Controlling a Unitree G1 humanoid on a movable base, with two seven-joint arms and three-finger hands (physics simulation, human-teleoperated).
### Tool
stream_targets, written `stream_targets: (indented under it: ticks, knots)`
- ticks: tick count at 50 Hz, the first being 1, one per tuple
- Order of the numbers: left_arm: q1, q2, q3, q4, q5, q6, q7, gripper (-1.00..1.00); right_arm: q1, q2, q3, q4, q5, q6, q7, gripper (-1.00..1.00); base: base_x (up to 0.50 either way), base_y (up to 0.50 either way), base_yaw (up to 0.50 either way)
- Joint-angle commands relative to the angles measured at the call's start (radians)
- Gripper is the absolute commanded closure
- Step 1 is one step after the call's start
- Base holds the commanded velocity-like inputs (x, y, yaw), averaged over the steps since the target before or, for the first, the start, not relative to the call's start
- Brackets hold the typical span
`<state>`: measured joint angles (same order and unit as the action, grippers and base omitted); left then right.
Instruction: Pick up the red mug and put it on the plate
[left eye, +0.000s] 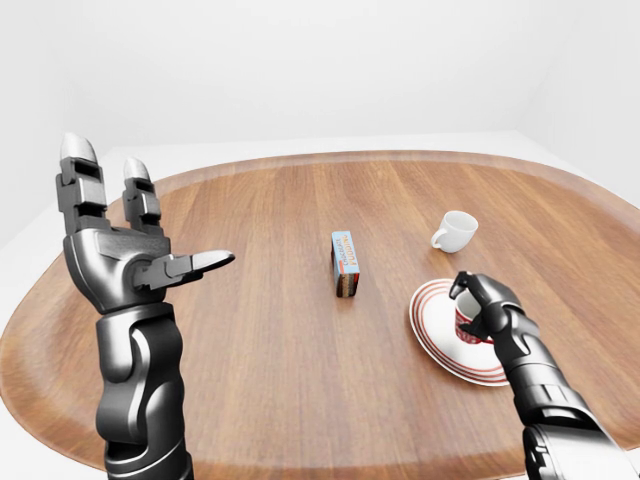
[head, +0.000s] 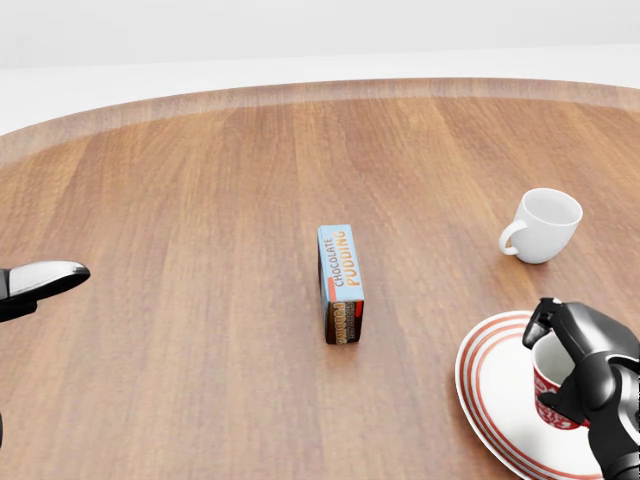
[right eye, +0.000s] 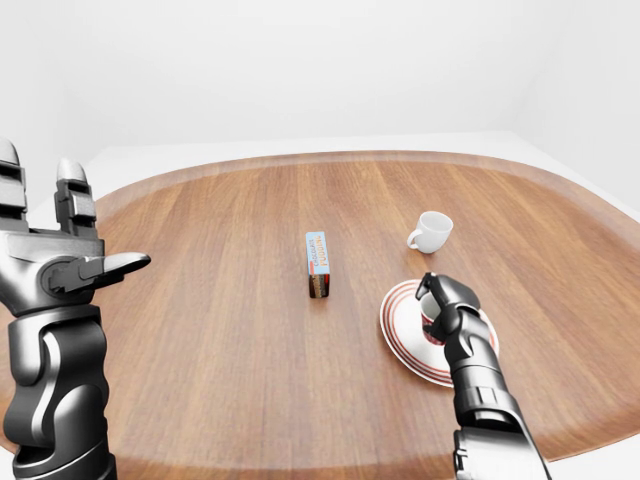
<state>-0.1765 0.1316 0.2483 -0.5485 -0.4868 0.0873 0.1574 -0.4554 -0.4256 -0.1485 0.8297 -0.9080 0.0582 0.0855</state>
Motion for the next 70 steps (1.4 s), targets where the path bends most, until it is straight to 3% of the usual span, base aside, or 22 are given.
stream_targets:
  ticks: [1,15,40,41,42,59,70]
  knots:
    - [0.003,0.0,-0.001,0.001,0.001,0.0,-0.003,-1.0,-0.01,-0.001,0.032,0.063,0.216,0.029,-0.244,1.0,0.0,0.0,0.0]
    - [-0.001,0.002,0.003,0.007,-0.001,0.0,-0.003,-1.0,-0.028,0.005,0.042,0.148,0.242,0.024,-0.331,1.0,0.0,0.0,0.0]
    - [0.0,0.001,-0.001,0.012,0.006,0.0,-0.008,-1.0,-0.031,0.0,0.043,0.158,0.259,0.019,-0.355,1.0,0.0,0.0,0.0]
    - [-0.001,0.002,0.0,0.012,0.005,0.0,-0.008,-1.0,-0.031,0.001,0.043,0.164,0.262,0.017,-0.35,0.36,0.0,0.0,0.0]
    - [-0.003,0.002,0.0,0.013,0.005,0.0,-0.008,-1.0,-0.031,0.001,0.041,0.161,0.264,0.022,-0.359,-1.0,0.0,0.0,0.0]
    - [-0.003,-0.001,-0.006,0.045,0.027,0.0,-0.016,-1.0,0.133,0.039,0.002,-0.195,0.21,0.029,-0.228,-1.0,0.0,0.0,0.0]
    - [0.0,-0.002,-0.005,0.04,0.029,0.0,-0.015,-1.0,0.128,0.052,-0.014,-0.328,0.158,0.029,-0.151,-1.0,0.0,0.0,0.0]
